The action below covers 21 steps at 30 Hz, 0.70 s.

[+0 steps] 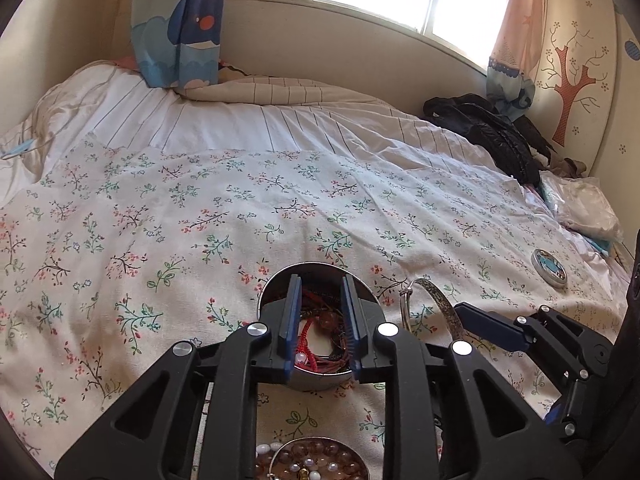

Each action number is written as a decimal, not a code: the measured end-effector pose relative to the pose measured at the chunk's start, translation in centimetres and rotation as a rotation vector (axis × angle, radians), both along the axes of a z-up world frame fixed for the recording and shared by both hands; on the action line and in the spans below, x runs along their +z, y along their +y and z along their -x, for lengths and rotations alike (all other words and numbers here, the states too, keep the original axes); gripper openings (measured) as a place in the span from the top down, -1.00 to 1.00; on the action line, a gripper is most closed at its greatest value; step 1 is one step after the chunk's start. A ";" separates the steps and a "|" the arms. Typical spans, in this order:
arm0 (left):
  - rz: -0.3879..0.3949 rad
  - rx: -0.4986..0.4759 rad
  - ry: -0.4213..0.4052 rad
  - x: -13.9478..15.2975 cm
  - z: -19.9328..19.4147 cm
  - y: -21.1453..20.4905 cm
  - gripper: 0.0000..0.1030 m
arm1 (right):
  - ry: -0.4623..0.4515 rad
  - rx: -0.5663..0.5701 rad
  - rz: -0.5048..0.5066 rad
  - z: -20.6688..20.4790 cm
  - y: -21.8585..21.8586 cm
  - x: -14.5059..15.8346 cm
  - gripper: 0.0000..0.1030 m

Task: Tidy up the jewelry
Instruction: 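Lower the red cord into the tin and open the left tool while the right tool drops the bangle in, then move both tools back to the beaded bracelets and second bangle beside the tin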

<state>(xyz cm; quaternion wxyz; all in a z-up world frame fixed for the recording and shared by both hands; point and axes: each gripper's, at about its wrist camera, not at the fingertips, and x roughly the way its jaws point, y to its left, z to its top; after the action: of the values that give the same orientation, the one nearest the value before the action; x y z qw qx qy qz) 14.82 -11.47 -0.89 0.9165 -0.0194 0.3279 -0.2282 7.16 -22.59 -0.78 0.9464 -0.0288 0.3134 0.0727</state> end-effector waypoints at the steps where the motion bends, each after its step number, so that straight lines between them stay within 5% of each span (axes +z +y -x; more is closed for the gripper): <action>1: 0.001 0.013 -0.004 0.1 0.0 0.2 0.46 | -0.001 0.001 0.002 -0.1 0.0 0.0 -0.06; 6: 0.064 0.143 -0.021 1.0 -0.6 3.4 0.07 | -0.004 0.019 0.012 -0.9 0.7 0.0 -0.06; 12: 0.138 0.271 0.003 1.3 -1.8 7.4 0.01 | 0.004 0.051 0.031 -2.7 1.8 -0.5 -0.06; 19: 0.121 0.266 -0.004 1.3 -1.9 7.5 0.00 | 0.027 0.070 0.047 -5.1 2.8 -1.4 -0.07; 21: 0.107 0.255 -0.013 1.4 -1.7 7.1 -0.03 | 0.049 0.064 0.046 -5.7 2.9 -1.9 -0.23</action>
<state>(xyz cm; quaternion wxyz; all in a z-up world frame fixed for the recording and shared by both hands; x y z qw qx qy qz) 16.55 -4.34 0.47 0.9378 -0.1084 0.3043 -0.1271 12.84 -19.69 -2.71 0.9347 -0.0588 0.3372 0.0963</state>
